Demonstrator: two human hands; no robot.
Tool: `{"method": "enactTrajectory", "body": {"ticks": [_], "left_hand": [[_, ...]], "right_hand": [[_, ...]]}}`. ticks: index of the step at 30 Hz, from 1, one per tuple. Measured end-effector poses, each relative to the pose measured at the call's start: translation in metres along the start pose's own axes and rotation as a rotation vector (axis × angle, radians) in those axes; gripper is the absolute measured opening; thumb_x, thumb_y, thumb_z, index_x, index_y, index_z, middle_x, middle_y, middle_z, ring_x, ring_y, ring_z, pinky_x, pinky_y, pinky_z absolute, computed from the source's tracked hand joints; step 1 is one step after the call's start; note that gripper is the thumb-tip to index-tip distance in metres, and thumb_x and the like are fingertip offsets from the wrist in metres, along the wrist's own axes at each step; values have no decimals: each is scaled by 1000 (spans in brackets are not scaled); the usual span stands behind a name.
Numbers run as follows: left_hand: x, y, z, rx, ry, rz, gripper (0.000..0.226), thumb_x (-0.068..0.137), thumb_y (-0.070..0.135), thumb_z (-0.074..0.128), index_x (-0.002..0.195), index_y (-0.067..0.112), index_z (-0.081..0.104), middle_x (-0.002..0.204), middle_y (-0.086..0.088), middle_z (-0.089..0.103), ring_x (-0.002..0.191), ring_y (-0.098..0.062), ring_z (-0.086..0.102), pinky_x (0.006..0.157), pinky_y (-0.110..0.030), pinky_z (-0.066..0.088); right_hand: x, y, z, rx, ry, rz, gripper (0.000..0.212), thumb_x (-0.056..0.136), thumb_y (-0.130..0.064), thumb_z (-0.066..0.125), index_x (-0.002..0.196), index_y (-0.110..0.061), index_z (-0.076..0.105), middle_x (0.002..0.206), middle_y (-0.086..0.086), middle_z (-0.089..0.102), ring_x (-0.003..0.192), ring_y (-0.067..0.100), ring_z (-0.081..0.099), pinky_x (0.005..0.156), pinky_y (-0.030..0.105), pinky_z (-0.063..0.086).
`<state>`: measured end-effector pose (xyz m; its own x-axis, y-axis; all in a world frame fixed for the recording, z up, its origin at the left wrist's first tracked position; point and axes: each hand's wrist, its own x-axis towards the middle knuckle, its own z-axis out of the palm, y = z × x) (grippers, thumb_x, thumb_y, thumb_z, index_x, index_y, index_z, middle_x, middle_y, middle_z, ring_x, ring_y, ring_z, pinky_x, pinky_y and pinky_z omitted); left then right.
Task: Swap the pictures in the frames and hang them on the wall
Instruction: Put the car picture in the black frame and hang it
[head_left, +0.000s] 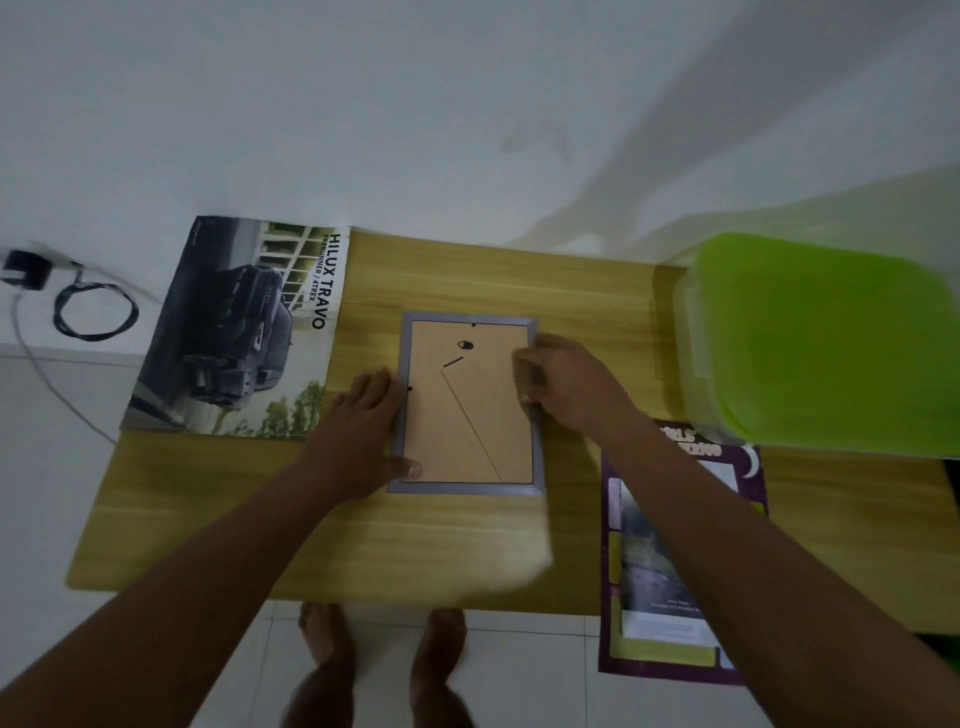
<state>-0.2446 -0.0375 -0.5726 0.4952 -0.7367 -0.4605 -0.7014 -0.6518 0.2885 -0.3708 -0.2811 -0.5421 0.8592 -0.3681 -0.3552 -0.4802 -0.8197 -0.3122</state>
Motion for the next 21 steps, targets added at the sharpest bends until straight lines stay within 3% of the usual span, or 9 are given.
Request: {"method": "enactTrajectory", "body": {"ticks": [3,6,9,12,14,16,19,21], "left_hand": [[0,6,-6,23,44,-31,121,68,62,74,153,12,5,161,-10,1,148,-29,1,118,-48,19],[3,14,-13,23,78,-74,117,60,58,81,149,13,19,146,-15,28,134,-35,29,105,-48,37],[5,25,-10,-249,93,-150,97,70,40,82,145,13,27,136,-16,33,123,-37,38,98,-44,42],[8,30,-9,-499,154,-176,66,70,23,81,124,11,45,122,-14,43,110,-33,48,82,-35,45],[9,29,-9,-639,203,-178,57,66,16,80,116,12,53,115,-12,55,104,-32,55,77,-37,50],[6,30,-13,-825,214,-227,61,70,3,78,125,10,52,118,-11,60,98,-28,60,75,-37,52],[3,31,-16,-987,218,-297,80,73,-7,76,142,9,39,118,-4,55,99,-23,56,75,-35,47],[1,31,-18,-1038,228,-285,78,71,-10,75,140,10,45,108,1,57,100,-24,56,74,-32,49]], "right_hand": [[-22,1,15,133,76,134,47,90,-23,69,133,-15,52,123,12,52,110,30,54,90,40,50],[-32,-3,29,236,31,246,32,88,-16,68,118,-9,58,107,12,60,97,29,60,79,37,52],[-34,-10,37,353,14,282,26,84,-8,64,110,-5,60,102,15,60,91,28,57,68,31,44],[-35,-16,43,489,61,326,26,82,-6,62,108,-7,58,101,17,60,83,27,56,56,28,38],[-39,-18,44,587,91,345,33,83,-5,64,115,-6,57,102,15,63,91,30,60,69,35,50],[-42,-17,44,689,86,366,49,85,-2,67,130,-9,50,98,5,63,97,27,62,85,38,53],[-47,-16,43,855,56,385,71,85,4,69,146,-16,38,88,-2,62,83,16,62,75,22,50],[-50,-15,43,957,41,395,83,84,6,70,152,-21,30,98,2,66,84,12,63,72,14,50]]}}
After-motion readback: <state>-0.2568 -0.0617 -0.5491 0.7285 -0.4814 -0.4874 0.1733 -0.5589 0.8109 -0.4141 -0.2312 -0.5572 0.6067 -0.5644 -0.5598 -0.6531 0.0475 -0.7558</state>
